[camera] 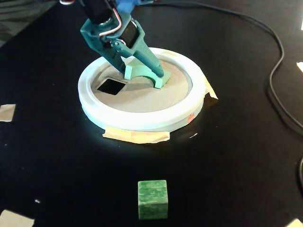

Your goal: Pick up the U shape block and drop it in corresponding U shaped hole

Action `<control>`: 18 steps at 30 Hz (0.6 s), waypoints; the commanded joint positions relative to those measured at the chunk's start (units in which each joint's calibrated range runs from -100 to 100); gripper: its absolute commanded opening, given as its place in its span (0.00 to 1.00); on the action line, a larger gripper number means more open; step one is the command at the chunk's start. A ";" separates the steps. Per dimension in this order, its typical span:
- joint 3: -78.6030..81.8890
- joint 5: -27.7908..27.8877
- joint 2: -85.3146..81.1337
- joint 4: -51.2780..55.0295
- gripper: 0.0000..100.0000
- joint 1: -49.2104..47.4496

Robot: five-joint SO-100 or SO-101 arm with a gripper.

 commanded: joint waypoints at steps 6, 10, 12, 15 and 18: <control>1.72 0.29 -5.20 -6.02 0.79 2.81; 2.54 0.29 -8.33 -4.81 0.79 3.68; 3.27 0.29 -10.31 -4.81 0.79 3.81; 3.54 0.34 -13.26 -4.11 0.79 3.81; 3.18 0.15 -15.23 0.91 0.79 3.81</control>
